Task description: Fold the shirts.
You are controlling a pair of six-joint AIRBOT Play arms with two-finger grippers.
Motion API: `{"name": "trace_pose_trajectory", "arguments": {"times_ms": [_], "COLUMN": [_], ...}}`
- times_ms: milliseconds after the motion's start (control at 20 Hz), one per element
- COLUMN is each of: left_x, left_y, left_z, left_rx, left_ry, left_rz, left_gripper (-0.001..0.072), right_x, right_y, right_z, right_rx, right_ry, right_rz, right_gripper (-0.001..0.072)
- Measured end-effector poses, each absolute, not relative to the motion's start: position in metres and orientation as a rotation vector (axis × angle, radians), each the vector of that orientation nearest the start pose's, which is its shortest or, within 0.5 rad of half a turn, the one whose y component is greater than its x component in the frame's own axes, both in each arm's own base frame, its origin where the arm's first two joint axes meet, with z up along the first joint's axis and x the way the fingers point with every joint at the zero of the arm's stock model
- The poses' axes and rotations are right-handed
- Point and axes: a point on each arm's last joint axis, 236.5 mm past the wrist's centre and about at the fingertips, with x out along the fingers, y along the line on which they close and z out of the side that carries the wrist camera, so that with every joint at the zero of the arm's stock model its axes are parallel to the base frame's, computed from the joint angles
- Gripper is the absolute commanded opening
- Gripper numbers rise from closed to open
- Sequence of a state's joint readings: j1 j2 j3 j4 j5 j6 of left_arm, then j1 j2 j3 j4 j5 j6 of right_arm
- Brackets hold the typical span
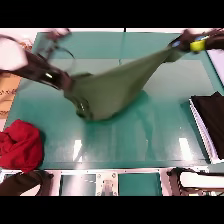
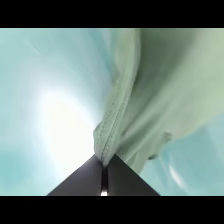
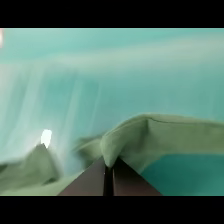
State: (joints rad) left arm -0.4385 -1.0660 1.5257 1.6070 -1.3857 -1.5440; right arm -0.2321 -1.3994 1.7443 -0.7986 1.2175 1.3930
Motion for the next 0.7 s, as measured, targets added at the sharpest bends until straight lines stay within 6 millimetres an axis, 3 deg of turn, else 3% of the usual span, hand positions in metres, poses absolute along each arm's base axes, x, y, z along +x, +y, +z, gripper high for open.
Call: {"name": "trace_pose_trajectory", "arguments": {"times_ms": [100,200,350,450,550,700], "left_x": [0.331,0.316,0.288,0.27,0.259,0.26], "left_y": [-0.136,-0.123,-0.106,-0.1,-0.096,-0.099], "left_z": [0.273,0.331,0.402,0.435,0.457,0.458], "left_rx": [0.211,0.173,0.123,0.098,0.085,0.087], "left_ry": [0.74,0.597,0.416,0.328,0.269,0.263], "left_rz": [-0.352,-0.335,-0.324,-0.334,-0.342,-0.352], "left_gripper": [0.0024,0.0023,0.0023,0.0023,0.0023,0.0023], "right_x": [0.447,0.404,0.346,0.314,0.296,0.299], "right_y": [0.025,0.019,0.02,0.022,0.022,0.011], "right_z": [0.296,0.346,0.401,0.427,0.442,0.438], "right_rx": [0.439,0.39,0.313,0.28,0.259,0.263], "right_ry": [0.598,0.489,0.347,0.265,0.213,0.215], "right_rz": [0.373,0.346,0.299,0.26,0.224,0.181], "right_gripper": [0.0016,0.0016,0.0016,0.0016,0.0016,0.0016]}}
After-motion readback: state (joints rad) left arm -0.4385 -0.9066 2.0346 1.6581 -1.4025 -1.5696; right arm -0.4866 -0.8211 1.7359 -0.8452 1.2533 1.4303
